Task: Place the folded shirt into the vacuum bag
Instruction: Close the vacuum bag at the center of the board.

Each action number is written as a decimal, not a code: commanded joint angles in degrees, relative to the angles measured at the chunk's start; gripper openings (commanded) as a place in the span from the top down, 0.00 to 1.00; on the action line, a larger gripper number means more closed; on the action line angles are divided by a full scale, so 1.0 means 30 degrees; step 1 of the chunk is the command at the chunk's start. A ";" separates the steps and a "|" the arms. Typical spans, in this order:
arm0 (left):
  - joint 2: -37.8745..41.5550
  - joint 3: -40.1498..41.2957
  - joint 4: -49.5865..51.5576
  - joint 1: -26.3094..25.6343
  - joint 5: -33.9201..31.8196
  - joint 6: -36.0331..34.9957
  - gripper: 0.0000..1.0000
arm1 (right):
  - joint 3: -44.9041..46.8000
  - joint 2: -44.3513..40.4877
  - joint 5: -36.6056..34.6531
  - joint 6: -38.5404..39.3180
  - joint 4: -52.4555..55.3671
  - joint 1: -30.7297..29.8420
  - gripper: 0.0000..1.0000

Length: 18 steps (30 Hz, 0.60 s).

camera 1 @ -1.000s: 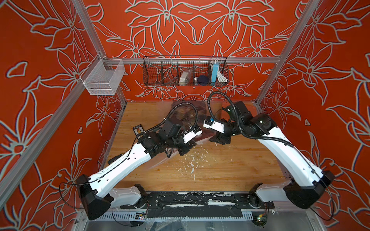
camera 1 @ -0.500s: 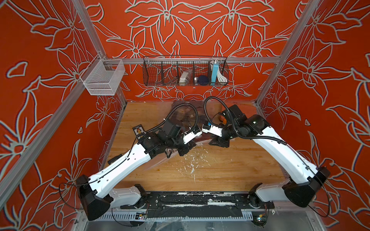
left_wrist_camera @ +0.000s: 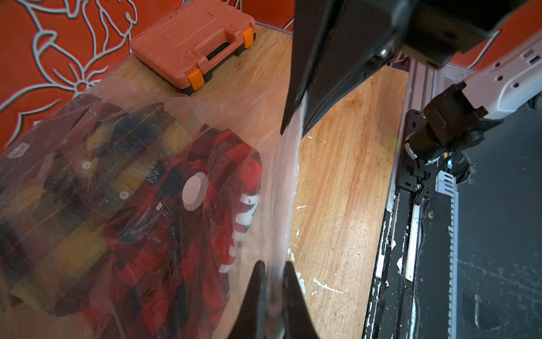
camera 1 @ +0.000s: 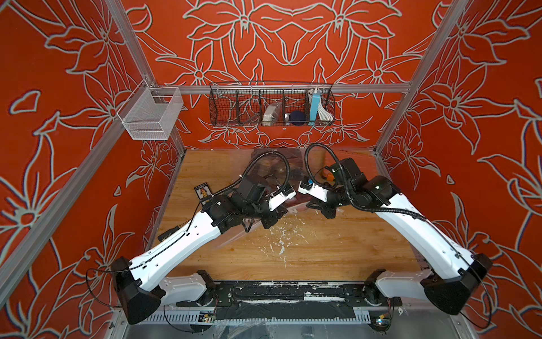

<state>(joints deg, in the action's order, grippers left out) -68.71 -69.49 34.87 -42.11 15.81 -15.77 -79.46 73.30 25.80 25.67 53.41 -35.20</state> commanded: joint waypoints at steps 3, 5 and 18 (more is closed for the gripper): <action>-0.0235 0.0357 0.2922 0.0032 -0.1703 0.0902 1.00 | 0.0595 -0.1239 -0.0925 -0.1169 -0.1628 0.1285 1.00; -0.0315 0.0498 0.3390 0.0032 -0.2041 0.1143 1.00 | 0.0915 -0.1417 -0.0795 -0.1367 -0.1909 0.1626 1.00; 0.0108 0.0584 0.4861 0.0034 -0.2373 0.1298 1.00 | 0.1672 -0.1610 -0.0022 -0.2289 -0.3035 0.2665 1.00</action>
<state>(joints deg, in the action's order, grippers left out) -69.60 -68.66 34.48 -42.81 12.82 -12.34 -74.15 70.98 29.58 20.38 47.48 -30.11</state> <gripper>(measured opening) 0.076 0.054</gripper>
